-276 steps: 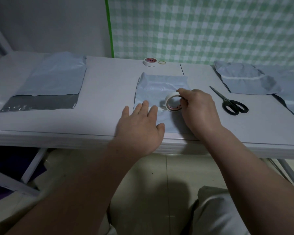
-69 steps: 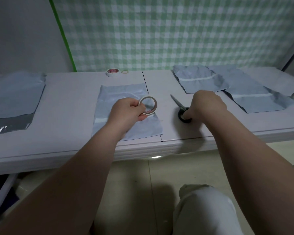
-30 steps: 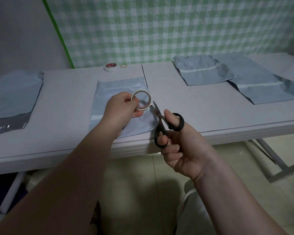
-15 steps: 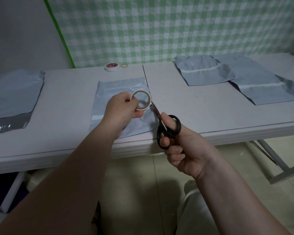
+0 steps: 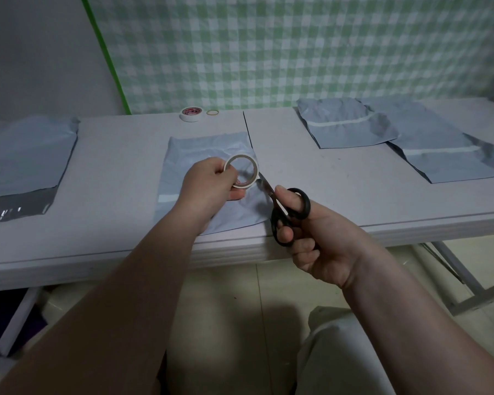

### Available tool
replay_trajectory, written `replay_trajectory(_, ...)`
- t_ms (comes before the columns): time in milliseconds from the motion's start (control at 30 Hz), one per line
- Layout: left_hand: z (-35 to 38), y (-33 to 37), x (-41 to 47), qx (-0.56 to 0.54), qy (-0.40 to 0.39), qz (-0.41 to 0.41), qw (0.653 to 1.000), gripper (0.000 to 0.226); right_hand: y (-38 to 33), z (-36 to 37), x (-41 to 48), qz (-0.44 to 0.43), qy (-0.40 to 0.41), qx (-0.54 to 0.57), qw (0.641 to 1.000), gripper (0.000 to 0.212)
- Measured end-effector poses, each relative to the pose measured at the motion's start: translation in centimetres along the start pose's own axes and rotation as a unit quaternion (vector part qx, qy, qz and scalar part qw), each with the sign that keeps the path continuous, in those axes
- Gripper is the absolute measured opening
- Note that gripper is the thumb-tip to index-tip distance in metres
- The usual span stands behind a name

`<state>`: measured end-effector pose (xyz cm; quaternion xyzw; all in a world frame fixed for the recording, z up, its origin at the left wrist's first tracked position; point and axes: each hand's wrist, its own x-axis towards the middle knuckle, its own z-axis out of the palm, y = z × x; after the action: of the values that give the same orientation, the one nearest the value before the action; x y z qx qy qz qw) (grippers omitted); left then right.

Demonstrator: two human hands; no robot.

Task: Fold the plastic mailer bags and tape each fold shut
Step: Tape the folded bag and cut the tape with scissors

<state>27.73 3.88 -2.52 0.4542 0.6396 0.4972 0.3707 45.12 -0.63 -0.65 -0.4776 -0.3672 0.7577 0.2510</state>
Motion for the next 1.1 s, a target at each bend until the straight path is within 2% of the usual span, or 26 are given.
replay_trajectory(467, 0.0, 0.2, -0.2, -0.017, -0.005, -0.005, 1.000, 0.019, 0.2, -0.1, 0.3, -0.027, 0.027, 0.011, 0.999, 0.038)
replay_trajectory(633, -0.2, 0.2, -0.1, -0.051, 0.000, -0.018, 0.999, 0.011, -0.4, -0.2, -0.1, -0.038, 0.018, 0.012, 0.999, 0.036)
replay_trajectory(700, -0.3, 0.5, -0.1, -0.088, -0.002, -0.031, 0.996, 0.010, -1.0, -0.4, -0.2, -0.065, 0.041, -0.014, 0.997, 0.035)
replay_trajectory(767, -0.5, 1.0, -0.1, -0.140, -0.011, -0.046, 0.989, 0.013, -1.5, -0.9, 0.2, -0.110, 0.109, -0.084, 0.984, 0.032)
replay_trajectory(833, -0.9, 1.3, -0.3, -0.165, -0.021, -0.039, 0.985, 0.014, -2.2, -1.5, 0.8, -0.156, 0.215, -0.196, 0.944, 0.029)
replay_trajectory(933, -2.1, 1.3, -0.4, -0.110, 0.011, 0.031, 0.993, 0.011, -3.1, -2.1, 2.0, -0.186, 0.355, -0.414, 0.817, 0.040)
replay_trajectory(1000, -3.5, 1.4, -0.6, -0.016, 0.072, 0.088, 0.993, 0.011, -3.4, -1.8, 2.4, -0.199, 0.397, -0.488, 0.752, 0.042)
replay_trajectory(1100, -6.2, 1.3, -0.9, 0.191, 0.155, 0.153, 0.957, 0.021, -3.4, -0.9, 3.0, -0.204, 0.422, -0.544, 0.697, 0.036)
